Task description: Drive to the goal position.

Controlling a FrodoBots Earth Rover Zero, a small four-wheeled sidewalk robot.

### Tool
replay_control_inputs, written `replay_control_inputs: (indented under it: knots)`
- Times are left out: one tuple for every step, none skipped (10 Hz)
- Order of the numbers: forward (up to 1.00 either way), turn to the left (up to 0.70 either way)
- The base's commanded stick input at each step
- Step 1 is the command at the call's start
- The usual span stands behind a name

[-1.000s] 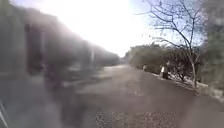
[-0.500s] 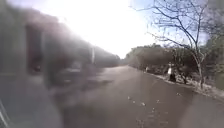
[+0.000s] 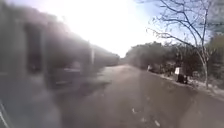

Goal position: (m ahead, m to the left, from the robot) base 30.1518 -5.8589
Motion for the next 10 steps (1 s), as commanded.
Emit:
replay_control_inputs:
  knots:
    - [1.00, 0.00]
    - [1.00, 0.00]
    - [1.00, 0.00]
    - [1.00, 0.00]
    - [1.00, 0.00]
    - [1.00, 0.00]
    - [1.00, 0.00]
    - [1.00, 0.00]
    - [1.00, 0.00]
    - [1.00, 0.00]
